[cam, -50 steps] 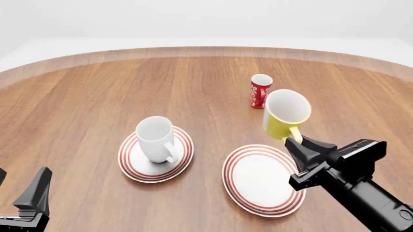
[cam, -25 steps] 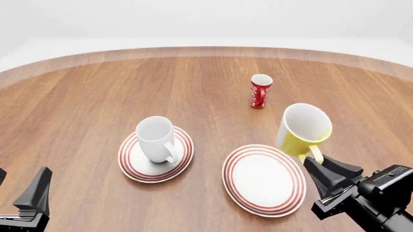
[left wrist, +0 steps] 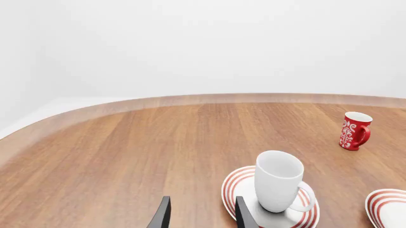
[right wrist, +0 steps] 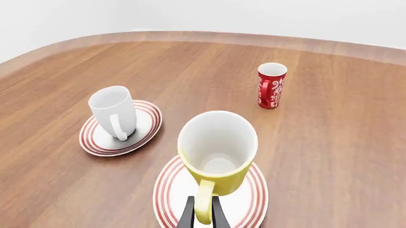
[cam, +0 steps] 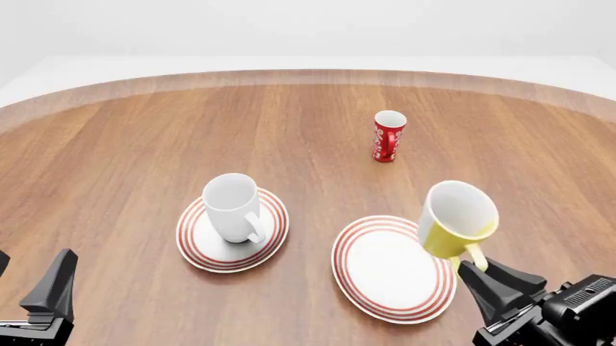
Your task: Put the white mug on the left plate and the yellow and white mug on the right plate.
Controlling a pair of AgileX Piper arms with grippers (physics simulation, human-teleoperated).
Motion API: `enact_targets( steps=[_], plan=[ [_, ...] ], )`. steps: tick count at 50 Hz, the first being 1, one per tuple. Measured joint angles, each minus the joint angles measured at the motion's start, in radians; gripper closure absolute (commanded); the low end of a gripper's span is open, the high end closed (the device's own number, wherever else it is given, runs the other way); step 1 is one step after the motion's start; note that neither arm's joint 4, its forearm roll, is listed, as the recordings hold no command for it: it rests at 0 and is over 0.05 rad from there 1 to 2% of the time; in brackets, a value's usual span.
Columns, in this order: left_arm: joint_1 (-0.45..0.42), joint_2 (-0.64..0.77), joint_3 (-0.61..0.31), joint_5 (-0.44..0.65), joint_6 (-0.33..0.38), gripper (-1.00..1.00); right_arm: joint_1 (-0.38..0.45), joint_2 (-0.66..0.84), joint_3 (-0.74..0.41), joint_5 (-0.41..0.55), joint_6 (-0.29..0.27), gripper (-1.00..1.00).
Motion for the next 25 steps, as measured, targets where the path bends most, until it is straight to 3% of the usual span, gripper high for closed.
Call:
enact_targets(
  steps=[10, 25],
  plan=[
    [0.000, 0.000, 0.000, 0.000, 0.000, -1.00, 0.009, 0.079, 0.012, -0.061, 0.011, 1.00],
    [0.000, 0.000, 0.000, 0.000, 0.000, -1.00, 0.025, 0.290, 0.015, -0.232, 0.031, 1.00]
  ],
)
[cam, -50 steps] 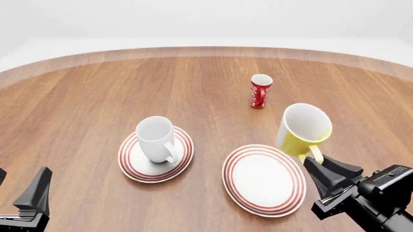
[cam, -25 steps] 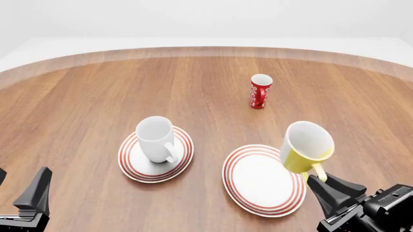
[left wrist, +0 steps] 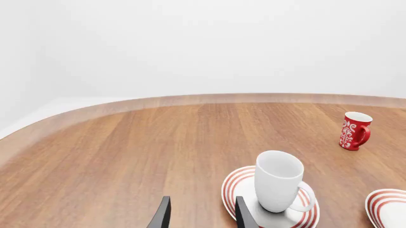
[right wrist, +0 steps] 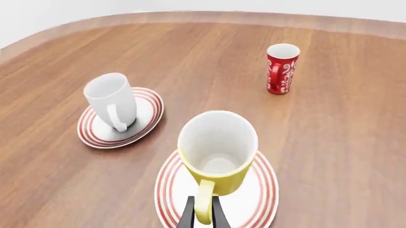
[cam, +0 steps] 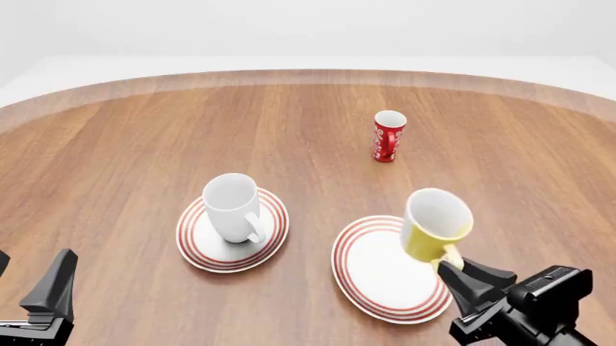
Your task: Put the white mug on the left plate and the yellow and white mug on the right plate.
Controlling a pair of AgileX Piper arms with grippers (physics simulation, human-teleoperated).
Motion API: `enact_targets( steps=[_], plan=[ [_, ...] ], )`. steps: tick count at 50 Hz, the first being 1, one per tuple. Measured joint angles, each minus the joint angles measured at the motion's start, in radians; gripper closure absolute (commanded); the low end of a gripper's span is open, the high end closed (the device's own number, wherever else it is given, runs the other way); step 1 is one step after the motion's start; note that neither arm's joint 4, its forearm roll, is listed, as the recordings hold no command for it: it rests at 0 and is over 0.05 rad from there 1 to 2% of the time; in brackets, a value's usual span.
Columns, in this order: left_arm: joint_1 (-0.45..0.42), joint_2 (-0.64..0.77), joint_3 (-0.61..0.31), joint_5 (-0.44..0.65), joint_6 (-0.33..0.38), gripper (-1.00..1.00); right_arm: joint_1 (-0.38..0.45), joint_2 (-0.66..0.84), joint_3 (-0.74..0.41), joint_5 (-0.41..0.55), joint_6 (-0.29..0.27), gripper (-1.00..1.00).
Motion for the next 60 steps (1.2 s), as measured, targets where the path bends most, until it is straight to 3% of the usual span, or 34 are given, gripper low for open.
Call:
enact_targets(
  steps=[21, 60],
  plan=[
    [0.000, 0.000, 0.000, 0.000, 0.000, -1.00, 0.010, 0.240, 0.000, -0.182, 0.017, 1.00],
    [0.000, 0.000, 0.000, 0.000, 0.000, -1.00, 0.016, 0.517, 0.000, -0.376, 0.002, 1.00]
  ],
)
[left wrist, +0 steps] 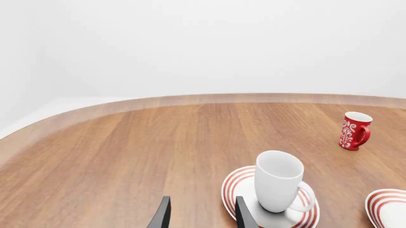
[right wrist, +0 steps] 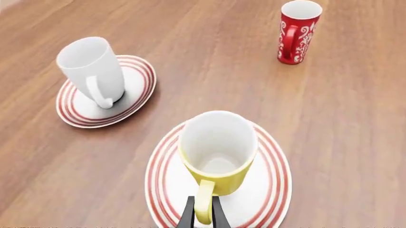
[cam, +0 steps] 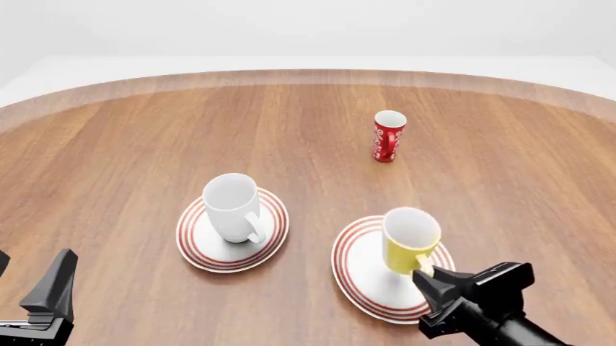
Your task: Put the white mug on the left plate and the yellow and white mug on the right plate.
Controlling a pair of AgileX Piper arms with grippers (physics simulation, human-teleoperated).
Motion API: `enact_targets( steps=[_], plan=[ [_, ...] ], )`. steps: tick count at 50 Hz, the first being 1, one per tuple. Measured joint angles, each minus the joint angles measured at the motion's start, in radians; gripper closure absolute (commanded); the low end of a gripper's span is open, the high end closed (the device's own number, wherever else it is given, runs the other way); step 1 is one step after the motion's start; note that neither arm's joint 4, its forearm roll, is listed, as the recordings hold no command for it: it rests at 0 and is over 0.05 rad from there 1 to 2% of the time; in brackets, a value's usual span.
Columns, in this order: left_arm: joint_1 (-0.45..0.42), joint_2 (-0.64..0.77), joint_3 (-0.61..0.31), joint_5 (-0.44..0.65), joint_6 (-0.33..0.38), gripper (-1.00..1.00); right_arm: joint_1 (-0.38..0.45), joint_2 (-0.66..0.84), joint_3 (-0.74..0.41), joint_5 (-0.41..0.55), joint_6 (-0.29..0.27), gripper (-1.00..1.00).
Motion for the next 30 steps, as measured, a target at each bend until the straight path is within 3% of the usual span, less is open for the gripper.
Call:
enact_targets(
  steps=[30],
  plan=[
    [0.000, 0.000, 0.000, 0.000, 0.000, -1.00, -0.001, 0.159, 0.000, -0.120, -0.016, 1.00]
  ],
)
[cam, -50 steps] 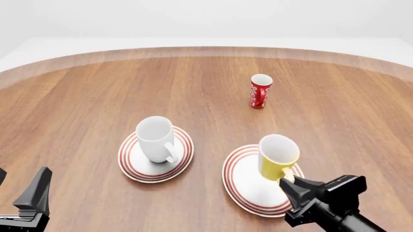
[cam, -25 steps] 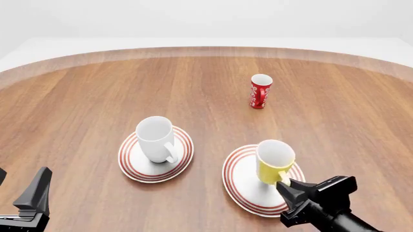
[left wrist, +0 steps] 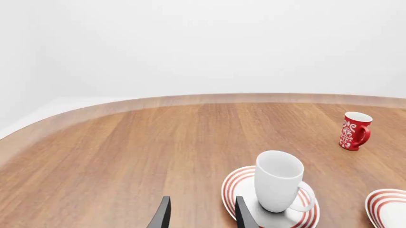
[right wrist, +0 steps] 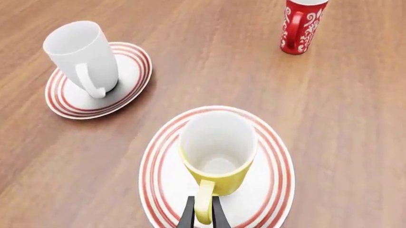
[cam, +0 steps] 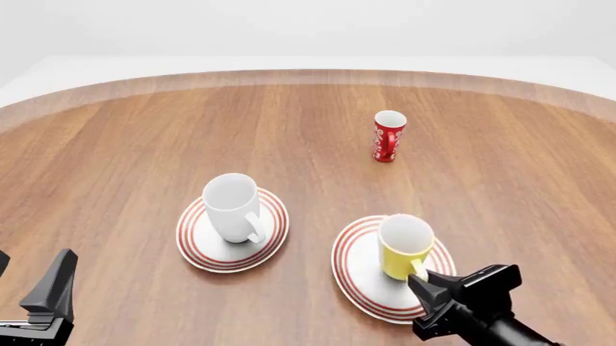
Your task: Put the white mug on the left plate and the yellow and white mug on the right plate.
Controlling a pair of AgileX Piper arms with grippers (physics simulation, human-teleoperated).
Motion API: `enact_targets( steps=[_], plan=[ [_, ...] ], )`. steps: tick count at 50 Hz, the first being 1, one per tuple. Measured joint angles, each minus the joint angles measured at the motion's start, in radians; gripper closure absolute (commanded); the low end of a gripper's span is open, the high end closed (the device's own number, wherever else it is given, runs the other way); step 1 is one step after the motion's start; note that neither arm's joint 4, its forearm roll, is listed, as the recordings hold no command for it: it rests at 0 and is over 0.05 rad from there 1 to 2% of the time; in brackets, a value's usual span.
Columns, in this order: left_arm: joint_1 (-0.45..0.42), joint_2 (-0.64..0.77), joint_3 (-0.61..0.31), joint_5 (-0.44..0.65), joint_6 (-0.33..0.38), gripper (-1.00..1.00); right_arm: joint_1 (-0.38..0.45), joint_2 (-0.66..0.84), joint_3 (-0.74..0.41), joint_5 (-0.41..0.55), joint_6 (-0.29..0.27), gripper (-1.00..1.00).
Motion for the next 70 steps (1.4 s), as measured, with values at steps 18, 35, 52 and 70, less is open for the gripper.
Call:
enact_targets(
  steps=[18, 35, 52, 70],
  plan=[
    [0.000, 0.000, 0.000, 0.000, 0.000, -1.00, -0.004, 0.045, 0.000, -0.028, -0.004, -1.00],
    [0.000, 0.000, 0.000, 0.000, 0.000, -1.00, -0.003, 0.038, 0.000, -0.010, -0.002, -1.00],
    [0.000, 0.000, 0.000, 0.000, 0.000, -1.00, -0.014, -0.091, 0.000, 0.112, -0.006, -1.00],
    [0.000, 0.000, 0.000, 0.000, 0.000, -1.00, -0.030, -0.303, 0.000, 0.305, -0.028, -1.00]
  ],
)
